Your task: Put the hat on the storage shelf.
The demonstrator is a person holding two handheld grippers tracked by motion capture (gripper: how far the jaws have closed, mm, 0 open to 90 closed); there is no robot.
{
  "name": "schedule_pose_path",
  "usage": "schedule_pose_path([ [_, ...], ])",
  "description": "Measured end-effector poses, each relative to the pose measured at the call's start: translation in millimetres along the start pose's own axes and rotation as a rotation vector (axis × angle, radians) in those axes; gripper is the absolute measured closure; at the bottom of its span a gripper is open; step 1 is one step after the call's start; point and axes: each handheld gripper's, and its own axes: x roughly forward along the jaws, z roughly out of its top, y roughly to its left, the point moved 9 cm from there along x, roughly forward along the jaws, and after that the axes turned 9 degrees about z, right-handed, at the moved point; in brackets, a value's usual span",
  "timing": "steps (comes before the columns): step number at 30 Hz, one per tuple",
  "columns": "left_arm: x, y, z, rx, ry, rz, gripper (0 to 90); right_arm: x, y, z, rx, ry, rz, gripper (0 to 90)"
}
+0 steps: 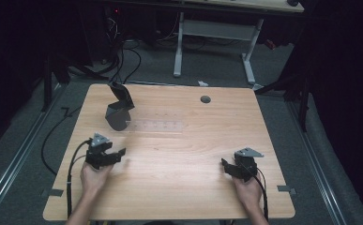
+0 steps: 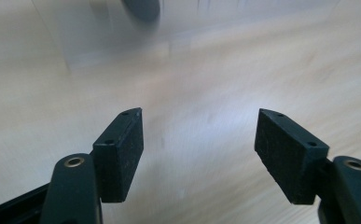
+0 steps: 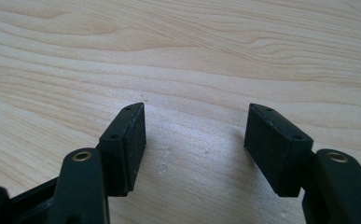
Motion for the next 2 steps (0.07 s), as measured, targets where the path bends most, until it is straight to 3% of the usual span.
schedule_pose_path([
  [1, 2.1, -0.9, -3.5, 0.035, 0.005, 0.043, 32.7, 0.0, 0.1, 0.0, 0.001, 0.000, 0.000, 38.8],
  [2, 2.4, -1.0, -2.9, 0.034, 0.001, 0.053, 31.5, 0.0, 0.1, -0.1, 0.001, 0.000, 0.000, 38.6],
])
